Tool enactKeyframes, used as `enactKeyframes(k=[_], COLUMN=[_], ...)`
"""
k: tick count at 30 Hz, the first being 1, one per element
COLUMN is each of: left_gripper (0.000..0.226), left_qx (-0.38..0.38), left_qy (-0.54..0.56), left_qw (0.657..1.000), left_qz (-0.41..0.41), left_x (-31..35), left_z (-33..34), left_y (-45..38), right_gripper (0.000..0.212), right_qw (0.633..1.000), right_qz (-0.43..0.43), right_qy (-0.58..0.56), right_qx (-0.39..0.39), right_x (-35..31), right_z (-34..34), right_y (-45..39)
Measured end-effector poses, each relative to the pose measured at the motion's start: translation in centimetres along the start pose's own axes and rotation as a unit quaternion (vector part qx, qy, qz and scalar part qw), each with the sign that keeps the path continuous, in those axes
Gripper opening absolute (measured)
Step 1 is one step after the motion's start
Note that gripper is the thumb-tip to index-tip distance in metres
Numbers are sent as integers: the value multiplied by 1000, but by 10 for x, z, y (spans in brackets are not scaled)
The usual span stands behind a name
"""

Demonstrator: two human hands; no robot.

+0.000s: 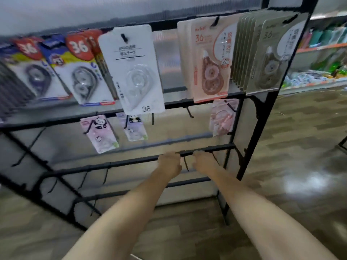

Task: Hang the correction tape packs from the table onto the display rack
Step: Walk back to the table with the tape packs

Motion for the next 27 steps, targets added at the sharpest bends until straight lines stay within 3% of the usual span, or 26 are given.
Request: enactKeyframes(k=[5,13,19,27], left_gripper=[41,40,51,49], left_qx=[26,68,31,-2], left_qy=[-17,14,31,92], left_qw=[994,942,877,760], left_qz=[-106,-329,-478,-643], left_x=[-86,-283,-416,-544], left_z=[-17,-35,3,79], left_y=[86,268,457,726], right_gripper=[32,39,43,38], right_qw=[975,885,809,698], right_qz=[-177,-415,-544,-677], right_qy=[130,194,216,233], right_qx=[34,87,52,6], right_x=[-129,-386,-577,-803], right_z=[-9,-10,51,166], right_y=[24,107,196,365])
Point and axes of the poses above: each hand's wrist, its own y-axis away from the middle knuckle, its own z-axis out of the palm, x = y × z, the point moved 7 cm from there along -y, towards the middle knuckle, and after that the axes turned 4 degrees about y, right-handed, at the moved point
